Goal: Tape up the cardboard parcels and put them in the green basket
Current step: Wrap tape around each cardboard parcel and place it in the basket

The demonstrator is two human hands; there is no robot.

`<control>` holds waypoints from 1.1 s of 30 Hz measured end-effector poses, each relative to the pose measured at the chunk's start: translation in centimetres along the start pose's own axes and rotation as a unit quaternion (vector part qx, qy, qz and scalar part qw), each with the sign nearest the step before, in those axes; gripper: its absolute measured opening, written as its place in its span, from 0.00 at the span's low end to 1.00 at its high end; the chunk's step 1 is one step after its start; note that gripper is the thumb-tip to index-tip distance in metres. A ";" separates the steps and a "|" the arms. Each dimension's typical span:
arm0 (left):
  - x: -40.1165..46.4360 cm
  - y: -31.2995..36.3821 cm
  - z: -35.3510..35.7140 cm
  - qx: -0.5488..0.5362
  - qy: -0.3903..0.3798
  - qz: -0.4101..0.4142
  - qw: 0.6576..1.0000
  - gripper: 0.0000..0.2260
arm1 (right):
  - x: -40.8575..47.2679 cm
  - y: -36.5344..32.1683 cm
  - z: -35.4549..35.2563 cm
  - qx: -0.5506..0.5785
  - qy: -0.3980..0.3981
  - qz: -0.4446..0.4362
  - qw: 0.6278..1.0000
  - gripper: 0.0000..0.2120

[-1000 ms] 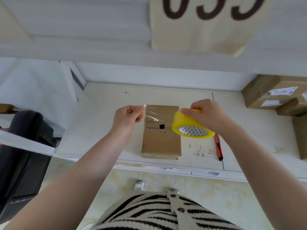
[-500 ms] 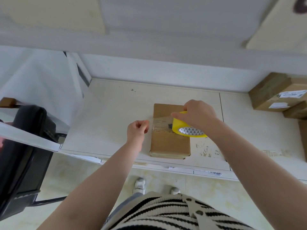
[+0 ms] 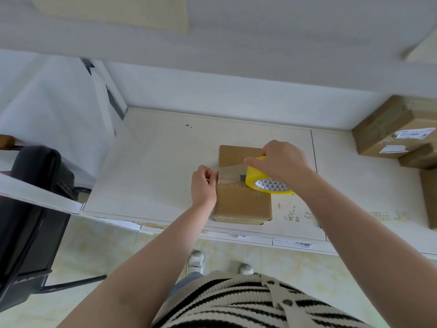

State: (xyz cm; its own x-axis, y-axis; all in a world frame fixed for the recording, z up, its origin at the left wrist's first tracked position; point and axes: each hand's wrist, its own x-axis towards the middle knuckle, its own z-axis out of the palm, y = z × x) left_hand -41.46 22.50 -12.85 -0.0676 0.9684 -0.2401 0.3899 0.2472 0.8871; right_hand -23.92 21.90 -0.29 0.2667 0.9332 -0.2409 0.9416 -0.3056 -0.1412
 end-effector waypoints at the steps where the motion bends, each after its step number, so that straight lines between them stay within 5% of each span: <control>1: 0.1 -0.1 -0.1 0.032 -0.007 0.023 0.999 0.08 | 0.0 0.0 0.0 0.001 0.001 -0.001 1.000 0.27; 10: 1.0 0.1 -1.4 0.177 -0.112 0.111 0.972 0.14 | -0.1 -0.1 0.0 0.003 0.002 0.007 1.000 0.27; 16: 0.5 0.5 -1.0 0.275 -0.054 0.145 0.949 0.19 | -0.2 -0.7 0.1 -0.015 0.012 0.005 1.000 0.27; 33: -0.3 0.7 -0.6 0.219 -0.094 0.054 0.970 0.19 | -0.3 -0.3 0.3 0.007 0.020 -0.002 1.000 0.21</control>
State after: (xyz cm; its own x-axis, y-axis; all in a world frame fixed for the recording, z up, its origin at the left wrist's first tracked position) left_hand -41.74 22.38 -11.87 0.1477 0.9543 -0.2597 0.7405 0.0673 0.6687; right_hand -24.35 21.67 -0.42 0.2715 0.9412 -0.2009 0.9398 -0.3043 -0.1554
